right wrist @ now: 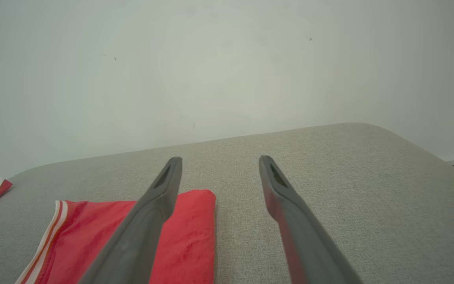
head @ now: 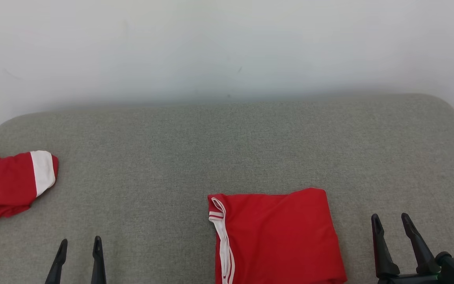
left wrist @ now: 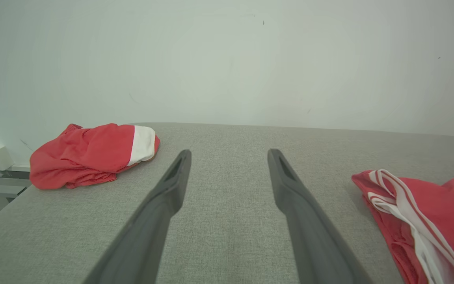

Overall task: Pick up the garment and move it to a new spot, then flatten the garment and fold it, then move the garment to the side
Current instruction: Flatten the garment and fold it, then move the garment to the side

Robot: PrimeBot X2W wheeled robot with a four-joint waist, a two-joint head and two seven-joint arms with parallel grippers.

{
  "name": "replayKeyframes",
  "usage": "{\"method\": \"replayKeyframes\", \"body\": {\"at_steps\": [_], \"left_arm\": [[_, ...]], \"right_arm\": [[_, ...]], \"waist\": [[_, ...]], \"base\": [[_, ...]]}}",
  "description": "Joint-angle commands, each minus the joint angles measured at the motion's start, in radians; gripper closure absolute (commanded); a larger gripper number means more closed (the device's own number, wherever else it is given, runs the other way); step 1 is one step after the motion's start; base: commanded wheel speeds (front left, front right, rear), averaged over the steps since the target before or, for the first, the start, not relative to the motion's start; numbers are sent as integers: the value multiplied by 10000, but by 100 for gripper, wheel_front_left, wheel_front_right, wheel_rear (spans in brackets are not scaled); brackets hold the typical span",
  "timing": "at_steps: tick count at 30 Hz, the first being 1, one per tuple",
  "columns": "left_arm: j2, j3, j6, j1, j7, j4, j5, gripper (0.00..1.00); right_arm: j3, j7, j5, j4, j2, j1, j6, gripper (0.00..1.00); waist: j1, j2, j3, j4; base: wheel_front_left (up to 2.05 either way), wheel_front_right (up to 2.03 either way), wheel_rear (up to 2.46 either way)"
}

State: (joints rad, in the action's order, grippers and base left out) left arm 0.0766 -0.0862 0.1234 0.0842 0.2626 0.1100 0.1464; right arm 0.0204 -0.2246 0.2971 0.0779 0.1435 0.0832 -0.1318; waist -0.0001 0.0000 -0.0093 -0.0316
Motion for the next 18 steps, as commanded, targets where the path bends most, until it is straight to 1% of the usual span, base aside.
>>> {"method": "replayKeyframes", "body": {"at_steps": [1,18], "left_arm": [[88,36,27,146,30,-80,45,0],[339,277,76,125,30,-132,216,0]], "right_arm": [[-67,22,-86,4,-2,90,25,0],[-30,133,-99,93,12,106,25,0]], "waist": [[1,0,-3,36],[1,0,6,81]], "base": [[0,0,0],[0,0,0]]}}
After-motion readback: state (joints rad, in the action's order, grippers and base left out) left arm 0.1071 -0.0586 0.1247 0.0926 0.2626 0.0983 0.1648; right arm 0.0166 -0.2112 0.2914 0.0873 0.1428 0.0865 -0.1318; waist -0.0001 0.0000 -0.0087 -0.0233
